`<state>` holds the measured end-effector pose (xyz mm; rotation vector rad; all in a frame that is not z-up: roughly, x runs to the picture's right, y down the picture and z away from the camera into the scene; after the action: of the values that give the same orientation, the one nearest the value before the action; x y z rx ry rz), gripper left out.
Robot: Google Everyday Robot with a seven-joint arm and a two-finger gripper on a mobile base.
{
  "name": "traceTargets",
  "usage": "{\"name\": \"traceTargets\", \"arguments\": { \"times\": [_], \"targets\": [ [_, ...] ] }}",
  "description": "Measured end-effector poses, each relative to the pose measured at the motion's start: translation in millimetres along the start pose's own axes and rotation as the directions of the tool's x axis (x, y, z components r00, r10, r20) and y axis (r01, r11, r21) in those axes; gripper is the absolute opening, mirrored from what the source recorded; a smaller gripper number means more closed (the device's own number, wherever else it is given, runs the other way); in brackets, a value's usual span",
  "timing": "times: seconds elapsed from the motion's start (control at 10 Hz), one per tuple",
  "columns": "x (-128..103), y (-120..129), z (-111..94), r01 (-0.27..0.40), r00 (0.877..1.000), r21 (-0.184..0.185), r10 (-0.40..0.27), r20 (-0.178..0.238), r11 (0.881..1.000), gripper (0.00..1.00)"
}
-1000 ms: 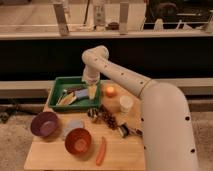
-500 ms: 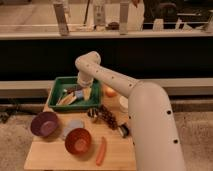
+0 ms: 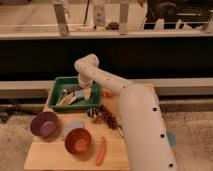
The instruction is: Wipe tray with sponge
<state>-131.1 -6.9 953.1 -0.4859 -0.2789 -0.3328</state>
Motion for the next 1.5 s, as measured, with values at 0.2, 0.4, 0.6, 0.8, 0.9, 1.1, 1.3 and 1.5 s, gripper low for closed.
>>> {"name": "traceTargets", "arguments": {
  "times": [0.2,0.4,0.6,0.8,0.9,1.1,1.3,1.5],
  "targets": [
    [3,-1,11,-0.016,1.0,-0.012,0.016,-0.016,1.0,0.8],
    [8,-3,18,-0.035,0.999,-0.025,0.035,-0.022,0.999,0.8],
    [18,-3,24,-0.06,0.998,-0.039,0.058,-0.031,0.997,0.8],
    [23,-3,30,-0.07,0.997,-0.053,0.069,-0.036,0.996,0.8],
    [26,-3,33,-0.077,0.996,-0.06,0.075,-0.04,0.995,0.8],
    [29,2,44,-0.075,0.996,-0.102,0.07,-0.045,0.992,0.8],
    [26,6,48,-0.053,0.998,-0.123,0.05,-0.034,0.991,0.69],
    [19,10,42,-0.033,0.999,-0.137,0.03,-0.021,0.99,0.46]
  ]
}}
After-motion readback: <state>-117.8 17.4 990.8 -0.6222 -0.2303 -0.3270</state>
